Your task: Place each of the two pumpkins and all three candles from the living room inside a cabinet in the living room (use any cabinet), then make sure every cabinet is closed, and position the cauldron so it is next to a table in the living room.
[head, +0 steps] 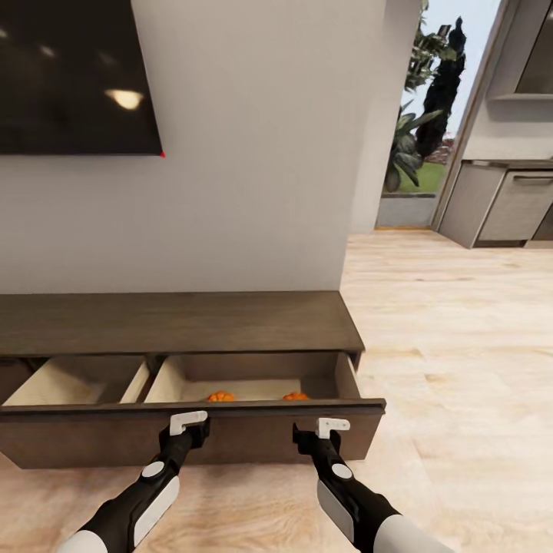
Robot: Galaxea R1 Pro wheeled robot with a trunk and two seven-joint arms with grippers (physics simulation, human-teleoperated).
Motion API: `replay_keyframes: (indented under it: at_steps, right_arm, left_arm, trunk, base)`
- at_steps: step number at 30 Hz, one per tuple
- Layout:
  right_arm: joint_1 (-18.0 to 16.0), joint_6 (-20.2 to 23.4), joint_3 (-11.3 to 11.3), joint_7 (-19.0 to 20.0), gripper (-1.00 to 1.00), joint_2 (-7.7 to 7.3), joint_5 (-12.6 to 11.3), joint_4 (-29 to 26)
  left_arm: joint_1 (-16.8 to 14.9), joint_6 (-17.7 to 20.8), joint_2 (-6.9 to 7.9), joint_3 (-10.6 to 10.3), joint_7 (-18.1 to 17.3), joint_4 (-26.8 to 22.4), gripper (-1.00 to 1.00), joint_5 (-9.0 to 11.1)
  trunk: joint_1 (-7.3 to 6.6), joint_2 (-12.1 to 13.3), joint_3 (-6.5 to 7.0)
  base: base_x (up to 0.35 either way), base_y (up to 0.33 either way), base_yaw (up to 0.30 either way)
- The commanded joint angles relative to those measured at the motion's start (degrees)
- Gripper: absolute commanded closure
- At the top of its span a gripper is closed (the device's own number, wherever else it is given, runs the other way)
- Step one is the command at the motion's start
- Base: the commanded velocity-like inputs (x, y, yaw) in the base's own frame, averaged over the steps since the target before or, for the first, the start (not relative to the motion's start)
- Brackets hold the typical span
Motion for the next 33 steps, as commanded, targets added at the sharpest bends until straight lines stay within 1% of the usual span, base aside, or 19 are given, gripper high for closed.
replay_keyframes:
  at_steps: [1,23,28,33]
  right_arm:
    - [-0.1,-0.3,0.5,-0.4,-1.00,-0.03,-0.5,0.0]
    - [-0.1,-0.3,0.5,-0.3,-1.00,-0.03,-0.5,0.1]
    - [-0.1,-0.3,0.5,-0.3,-1.00,-0.03,-0.5,0.1]
    - [-0.1,-0.3,0.5,-0.4,-1.00,-0.03,-0.5,0.0]
  left_arm:
    - [-0.1,-0.3,0.08,-0.5,0.4,0.0,-1.00,0.5]
    - [-0.1,-0.3,0.08,-0.5,0.4,-0.1,-1.00,0.5]
    - [-0.1,-0.3,0.08,-0.5,0.4,-0.1,-1.00,0.6]
    - [-0.1,-0.3,0.08,-0.5,0.4,-0.1,-1.00,0.6]
  trunk:
    - [0.02,0.0,-0.05]
    - [0.02,0.0,-0.05]
    - [0.02,0.0,-0.05]
    - [0.02,0.0,-0.05]
  base:
    - [0.288,0.000,0.000]
    - [0.274,0.000,0.000]
    - [0.197,0.000,0.000]
    - [0.045,0.000,0.000]
